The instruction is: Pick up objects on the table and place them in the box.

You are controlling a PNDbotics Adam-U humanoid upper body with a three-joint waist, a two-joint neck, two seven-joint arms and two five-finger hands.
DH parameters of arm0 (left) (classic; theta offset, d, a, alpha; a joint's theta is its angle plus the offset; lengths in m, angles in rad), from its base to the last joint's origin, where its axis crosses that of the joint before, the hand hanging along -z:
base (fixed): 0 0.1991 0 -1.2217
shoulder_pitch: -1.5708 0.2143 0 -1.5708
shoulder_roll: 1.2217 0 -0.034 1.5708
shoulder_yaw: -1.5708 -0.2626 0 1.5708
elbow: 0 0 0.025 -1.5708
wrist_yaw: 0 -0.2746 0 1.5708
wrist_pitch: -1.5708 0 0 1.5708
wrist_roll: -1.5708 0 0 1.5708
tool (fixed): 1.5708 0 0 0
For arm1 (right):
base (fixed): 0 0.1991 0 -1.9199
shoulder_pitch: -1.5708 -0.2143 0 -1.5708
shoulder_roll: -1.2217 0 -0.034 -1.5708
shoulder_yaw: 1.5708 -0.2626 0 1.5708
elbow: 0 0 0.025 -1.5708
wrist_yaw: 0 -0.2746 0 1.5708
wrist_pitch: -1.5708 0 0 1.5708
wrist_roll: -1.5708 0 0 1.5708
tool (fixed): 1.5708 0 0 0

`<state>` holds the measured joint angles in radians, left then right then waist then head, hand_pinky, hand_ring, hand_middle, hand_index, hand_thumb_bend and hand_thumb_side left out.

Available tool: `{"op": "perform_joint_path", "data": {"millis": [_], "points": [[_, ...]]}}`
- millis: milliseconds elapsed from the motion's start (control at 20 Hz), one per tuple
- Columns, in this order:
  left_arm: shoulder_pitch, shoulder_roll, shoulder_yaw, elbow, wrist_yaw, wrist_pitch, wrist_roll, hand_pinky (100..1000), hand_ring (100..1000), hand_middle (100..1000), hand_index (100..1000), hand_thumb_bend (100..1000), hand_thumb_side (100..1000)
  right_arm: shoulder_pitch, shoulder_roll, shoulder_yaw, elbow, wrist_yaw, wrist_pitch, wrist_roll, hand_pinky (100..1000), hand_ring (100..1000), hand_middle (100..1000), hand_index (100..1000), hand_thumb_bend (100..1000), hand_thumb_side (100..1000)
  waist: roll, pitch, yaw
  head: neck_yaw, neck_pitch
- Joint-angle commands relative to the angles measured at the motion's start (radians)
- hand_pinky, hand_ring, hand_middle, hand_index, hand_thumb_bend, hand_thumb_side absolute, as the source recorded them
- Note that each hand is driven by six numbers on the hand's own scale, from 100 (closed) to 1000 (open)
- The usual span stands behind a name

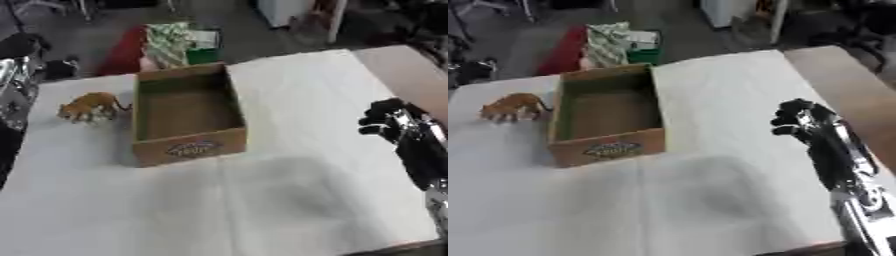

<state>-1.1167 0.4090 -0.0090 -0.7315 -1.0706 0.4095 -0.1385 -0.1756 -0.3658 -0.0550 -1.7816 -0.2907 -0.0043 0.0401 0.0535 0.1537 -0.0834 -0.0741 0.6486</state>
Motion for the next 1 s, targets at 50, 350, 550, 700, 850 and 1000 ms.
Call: {"op": "perform_joint_path", "data": {"millis": [50, 350, 550, 700, 850, 1000], "points": [[-0.015, 0.018, 0.007, -0.008, -0.006, 0.002, -0.011, 744, 775, 763, 813, 225, 526, -0.011, -0.022, -0.005, -0.008, 0.005, -0.002, 0.003, 630, 639, 589, 675, 100, 587, -0.003, -0.013, -0.001, -0.004, -0.005], [-0.006, 0.012, 0.007, -0.007, -0.004, 0.001, -0.021, 748, 780, 773, 819, 275, 557, -0.011, -0.021, -0.004, -0.007, 0.008, -0.002, 0.004, 630, 639, 589, 675, 100, 589, -0.001, -0.009, -0.003, -0.005, -0.006], [-0.003, 0.009, 0.007, -0.004, -0.002, -0.003, -0.039, 756, 795, 792, 829, 329, 561, -0.014, -0.021, -0.004, -0.008, 0.010, -0.002, 0.006, 629, 639, 589, 675, 100, 589, 0.001, -0.004, -0.006, -0.004, -0.009], [-0.001, 0.010, 0.008, -0.003, -0.008, -0.001, -0.046, 761, 803, 808, 837, 347, 539, -0.016, -0.022, -0.004, -0.008, 0.013, -0.002, 0.007, 629, 639, 589, 675, 100, 589, 0.004, 0.005, -0.011, -0.003, -0.011], [0.000, 0.009, 0.011, -0.006, -0.011, 0.004, -0.037, 761, 805, 813, 840, 342, 507, -0.018, -0.023, -0.005, -0.009, 0.018, -0.002, 0.007, 629, 639, 588, 675, 100, 591, 0.008, 0.016, -0.017, -0.002, -0.015], [-0.001, 0.009, 0.013, -0.006, -0.014, 0.011, -0.026, 760, 805, 814, 840, 339, 487, -0.022, -0.024, -0.005, -0.010, 0.023, -0.002, 0.009, 629, 639, 588, 675, 100, 592, 0.012, 0.028, -0.023, -0.001, -0.018]]}}
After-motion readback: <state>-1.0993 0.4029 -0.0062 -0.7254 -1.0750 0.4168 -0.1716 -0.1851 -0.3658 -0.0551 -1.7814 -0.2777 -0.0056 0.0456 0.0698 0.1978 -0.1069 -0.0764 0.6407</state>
